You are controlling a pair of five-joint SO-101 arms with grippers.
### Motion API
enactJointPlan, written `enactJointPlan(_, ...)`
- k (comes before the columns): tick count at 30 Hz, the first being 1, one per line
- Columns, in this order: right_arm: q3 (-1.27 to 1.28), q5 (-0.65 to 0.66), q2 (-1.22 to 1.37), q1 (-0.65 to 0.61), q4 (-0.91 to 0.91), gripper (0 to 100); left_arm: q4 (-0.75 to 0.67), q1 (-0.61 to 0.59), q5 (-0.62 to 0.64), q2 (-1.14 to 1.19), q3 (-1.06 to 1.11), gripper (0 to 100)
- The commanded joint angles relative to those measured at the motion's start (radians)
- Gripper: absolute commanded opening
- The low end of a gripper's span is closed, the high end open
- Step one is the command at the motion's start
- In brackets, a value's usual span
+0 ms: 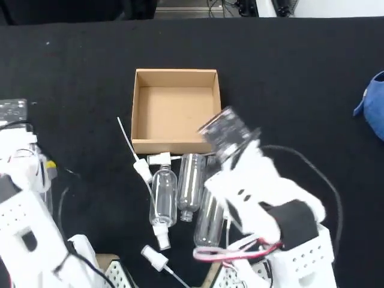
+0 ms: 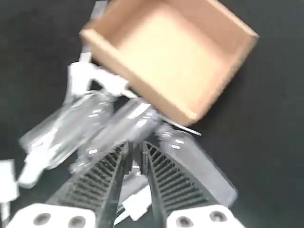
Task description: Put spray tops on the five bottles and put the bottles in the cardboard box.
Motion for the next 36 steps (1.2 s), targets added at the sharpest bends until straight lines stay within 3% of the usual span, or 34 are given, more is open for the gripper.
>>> enactJointPlan(1, -0.035, -0.008, 0.027, -0.222, 0.006, 1.5, -0.055, 0.012, 0.129, -0.103, 0.004, 3)
enactJointPlan(11, 0.044, -0.057, 0.308, -0.563, -0.196, 1.5, -0.259, -0.249, 0.153, 0.166, -0.045, 3)
enactJointPlan(16, 0.15, -0.109, 0.358, -0.651, -0.37, 1.5, -0.27, -0.375, 0.155, 0.341, -0.176, 3)
enactJointPlan(23, 0.183, -0.109, 0.463, -0.651, -0.512, 1.5, -0.262, -0.504, 0.221, 0.608, -0.389, 3)
enactJointPlan(28, 0.119, -0.244, 0.611, -0.512, -0.657, 1.5, -0.261, -0.513, 0.224, 0.744, -0.464, 3)
enactJointPlan(36, -0.056, -0.333, 0.854, -0.497, -0.664, 1.6, -0.262, -0.504, 0.224, 0.753, -0.469, 3)
